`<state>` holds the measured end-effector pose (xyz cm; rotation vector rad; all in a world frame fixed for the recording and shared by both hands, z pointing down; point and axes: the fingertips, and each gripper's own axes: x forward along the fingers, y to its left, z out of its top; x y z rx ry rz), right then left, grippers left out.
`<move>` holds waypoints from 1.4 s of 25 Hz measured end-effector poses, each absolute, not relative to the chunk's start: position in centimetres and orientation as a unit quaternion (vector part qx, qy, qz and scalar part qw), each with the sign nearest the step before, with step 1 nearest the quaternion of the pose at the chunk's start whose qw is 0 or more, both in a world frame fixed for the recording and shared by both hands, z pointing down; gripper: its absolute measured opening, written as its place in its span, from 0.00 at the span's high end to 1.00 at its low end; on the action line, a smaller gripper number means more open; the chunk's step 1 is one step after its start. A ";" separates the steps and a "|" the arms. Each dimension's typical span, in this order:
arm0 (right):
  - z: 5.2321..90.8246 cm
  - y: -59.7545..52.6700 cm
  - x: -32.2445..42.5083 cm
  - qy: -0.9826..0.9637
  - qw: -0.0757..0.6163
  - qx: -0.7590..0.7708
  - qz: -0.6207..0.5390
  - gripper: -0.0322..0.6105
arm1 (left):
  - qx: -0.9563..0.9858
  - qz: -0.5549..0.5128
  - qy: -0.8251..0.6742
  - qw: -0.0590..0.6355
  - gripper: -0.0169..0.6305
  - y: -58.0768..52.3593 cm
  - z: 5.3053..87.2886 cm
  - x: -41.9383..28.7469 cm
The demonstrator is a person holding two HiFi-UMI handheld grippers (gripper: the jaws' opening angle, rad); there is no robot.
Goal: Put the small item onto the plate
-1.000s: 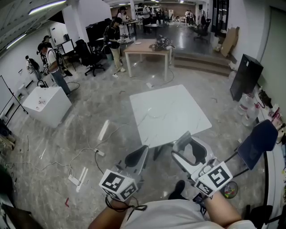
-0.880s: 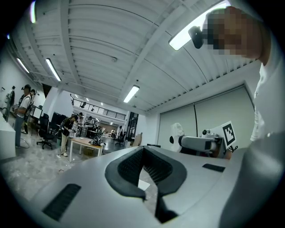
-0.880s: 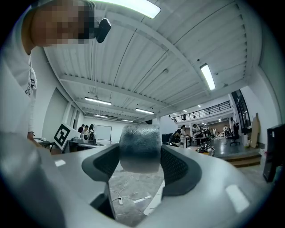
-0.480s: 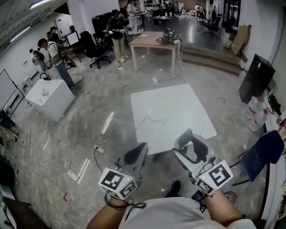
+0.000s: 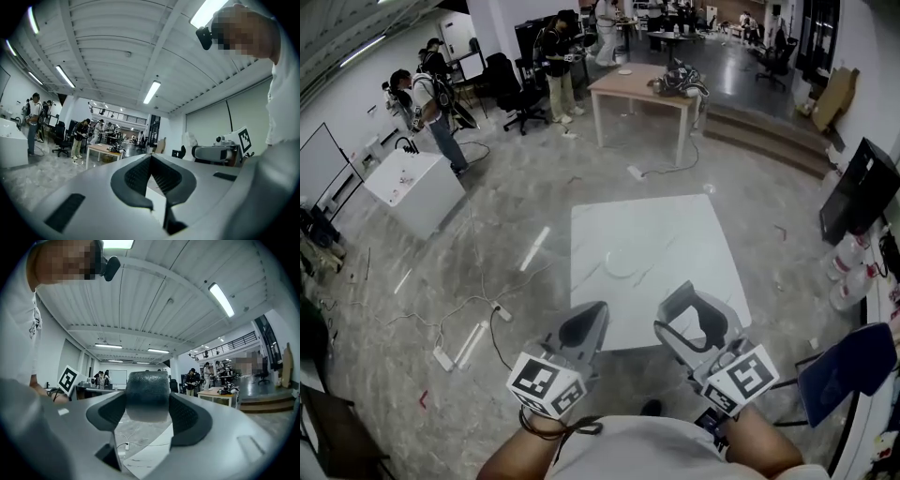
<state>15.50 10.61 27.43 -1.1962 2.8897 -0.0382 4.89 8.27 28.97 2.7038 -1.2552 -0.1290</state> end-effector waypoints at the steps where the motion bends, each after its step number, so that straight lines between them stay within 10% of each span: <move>1: 27.6 9.9 16.0 0.925 0.008 -0.381 -0.015 0.51 | 0.902 -0.041 -0.422 0.082 0.97 7.6 29.4 5.3; 35: 44.9 -23.9 4.6 0.878 -0.131 -0.437 -0.144 0.51 | 0.911 -0.010 -0.375 0.172 0.97 -26.3 41.5 -6.9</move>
